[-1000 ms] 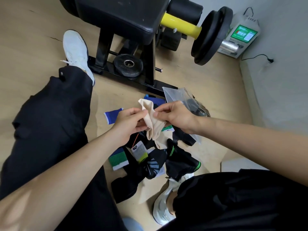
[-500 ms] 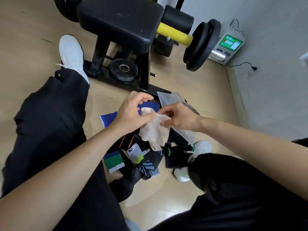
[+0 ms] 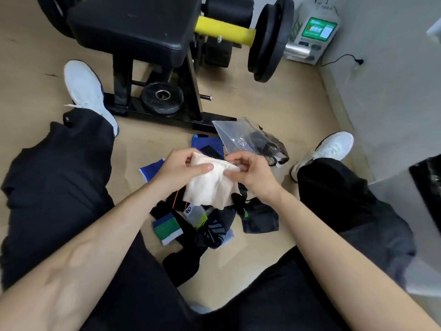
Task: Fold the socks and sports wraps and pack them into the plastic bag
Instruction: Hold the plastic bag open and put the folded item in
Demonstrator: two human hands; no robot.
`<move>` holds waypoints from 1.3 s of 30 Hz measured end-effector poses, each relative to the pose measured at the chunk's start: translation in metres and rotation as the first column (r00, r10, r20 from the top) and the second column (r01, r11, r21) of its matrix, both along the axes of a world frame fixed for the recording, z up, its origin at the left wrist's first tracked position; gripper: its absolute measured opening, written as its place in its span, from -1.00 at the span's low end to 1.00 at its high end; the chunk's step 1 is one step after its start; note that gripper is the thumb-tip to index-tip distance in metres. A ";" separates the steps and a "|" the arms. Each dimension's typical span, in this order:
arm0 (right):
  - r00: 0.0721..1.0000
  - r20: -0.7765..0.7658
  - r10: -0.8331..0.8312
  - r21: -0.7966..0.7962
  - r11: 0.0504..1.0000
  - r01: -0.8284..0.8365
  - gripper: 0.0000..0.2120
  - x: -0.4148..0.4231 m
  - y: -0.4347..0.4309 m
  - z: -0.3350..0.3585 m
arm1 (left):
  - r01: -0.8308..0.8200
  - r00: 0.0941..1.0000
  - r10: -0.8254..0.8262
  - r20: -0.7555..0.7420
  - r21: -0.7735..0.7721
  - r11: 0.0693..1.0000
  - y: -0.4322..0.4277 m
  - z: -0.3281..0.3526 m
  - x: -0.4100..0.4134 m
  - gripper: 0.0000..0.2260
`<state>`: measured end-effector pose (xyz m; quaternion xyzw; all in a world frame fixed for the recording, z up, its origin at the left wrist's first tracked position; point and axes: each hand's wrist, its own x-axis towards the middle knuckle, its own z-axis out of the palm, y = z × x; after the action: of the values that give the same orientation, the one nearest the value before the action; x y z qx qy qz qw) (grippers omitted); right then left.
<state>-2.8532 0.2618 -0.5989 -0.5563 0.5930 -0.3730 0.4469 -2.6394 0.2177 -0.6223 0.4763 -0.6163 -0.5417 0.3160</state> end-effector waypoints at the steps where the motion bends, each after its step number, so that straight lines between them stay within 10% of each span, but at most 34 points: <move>1: 1.000 0.016 -0.011 -0.006 1.000 0.011 -0.76 0.000 0.003 -0.008 | -0.011 1.000 0.011 -0.003 0.025 1.000 0.002 -0.002 -0.005 -0.89; 17: 0.892 0.300 -0.337 0.091 0.941 0.325 -0.74 -0.010 0.069 -0.066 | -0.039 0.994 0.021 0.108 0.165 0.986 0.045 -0.042 -0.012 -0.81; 29: 0.994 -0.086 -0.071 0.022 0.997 0.073 -0.78 -0.016 0.072 -0.067 | -0.025 0.986 0.028 0.163 -0.021 0.999 0.043 -0.049 -0.013 -0.85; 39: 0.777 0.485 -0.401 0.437 0.881 0.182 -0.81 -0.012 0.066 -0.073 | 0.379 0.888 -0.272 0.370 -0.257 0.889 0.056 -0.062 -0.013 -0.63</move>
<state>-2.8654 0.3278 -0.6724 -0.2275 0.5738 -0.4686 0.6321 -2.6522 0.2737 -0.6848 0.3889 -0.8115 -0.3938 0.1874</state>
